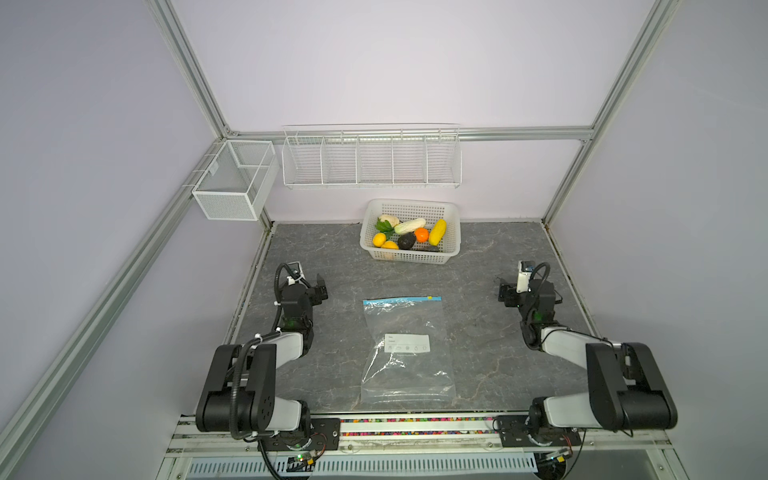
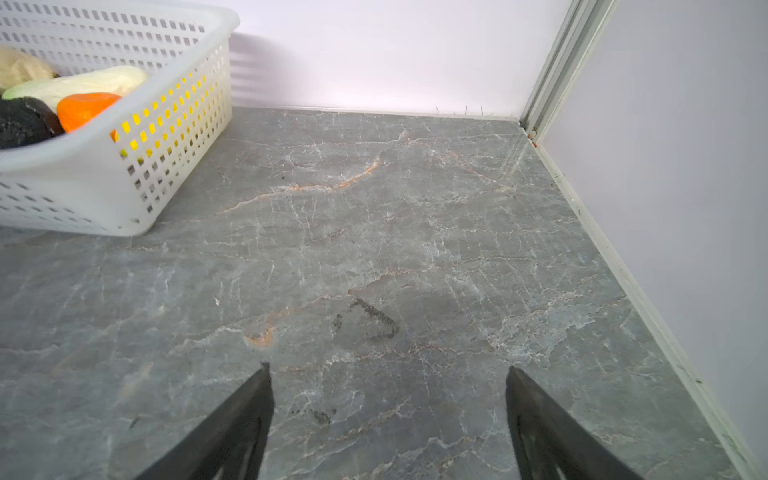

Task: Place the food in the zip-top bag and seal the zipper
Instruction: 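Move both grippers forward to the bag's blue zipper edge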

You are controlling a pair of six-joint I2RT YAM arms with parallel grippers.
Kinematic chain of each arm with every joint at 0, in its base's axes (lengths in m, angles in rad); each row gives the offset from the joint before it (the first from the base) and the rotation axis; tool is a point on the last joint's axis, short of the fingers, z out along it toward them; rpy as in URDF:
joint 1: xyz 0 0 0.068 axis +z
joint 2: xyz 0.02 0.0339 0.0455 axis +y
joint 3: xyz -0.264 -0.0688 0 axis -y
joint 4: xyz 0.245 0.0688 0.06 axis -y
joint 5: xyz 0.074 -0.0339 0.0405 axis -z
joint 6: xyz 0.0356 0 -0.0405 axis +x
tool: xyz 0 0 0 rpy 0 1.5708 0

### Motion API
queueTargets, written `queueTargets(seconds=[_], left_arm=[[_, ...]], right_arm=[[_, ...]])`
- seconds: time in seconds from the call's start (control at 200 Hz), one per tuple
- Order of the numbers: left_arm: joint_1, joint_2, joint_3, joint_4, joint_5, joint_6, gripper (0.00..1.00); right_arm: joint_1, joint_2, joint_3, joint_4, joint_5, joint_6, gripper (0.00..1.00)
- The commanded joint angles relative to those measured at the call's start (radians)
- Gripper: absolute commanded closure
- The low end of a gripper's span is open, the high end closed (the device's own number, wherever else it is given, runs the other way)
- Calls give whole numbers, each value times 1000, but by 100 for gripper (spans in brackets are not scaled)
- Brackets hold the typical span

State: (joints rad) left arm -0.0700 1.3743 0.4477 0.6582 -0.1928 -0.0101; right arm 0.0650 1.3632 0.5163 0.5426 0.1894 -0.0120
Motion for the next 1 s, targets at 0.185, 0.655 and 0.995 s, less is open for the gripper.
queueTargets(seconds=[0.185, 0.655, 0.995], left_arm=[[-89, -165, 250, -637, 212, -284, 10], [-245, -241, 217, -951, 446, -563, 10], [-300, -218, 92, -819, 570, -718, 10]], right_arm=[[215, -138, 195, -605, 24, 301, 12], [418, -151, 143, -827, -443, 461, 12], [484, -79, 96, -799, -603, 470, 11]])
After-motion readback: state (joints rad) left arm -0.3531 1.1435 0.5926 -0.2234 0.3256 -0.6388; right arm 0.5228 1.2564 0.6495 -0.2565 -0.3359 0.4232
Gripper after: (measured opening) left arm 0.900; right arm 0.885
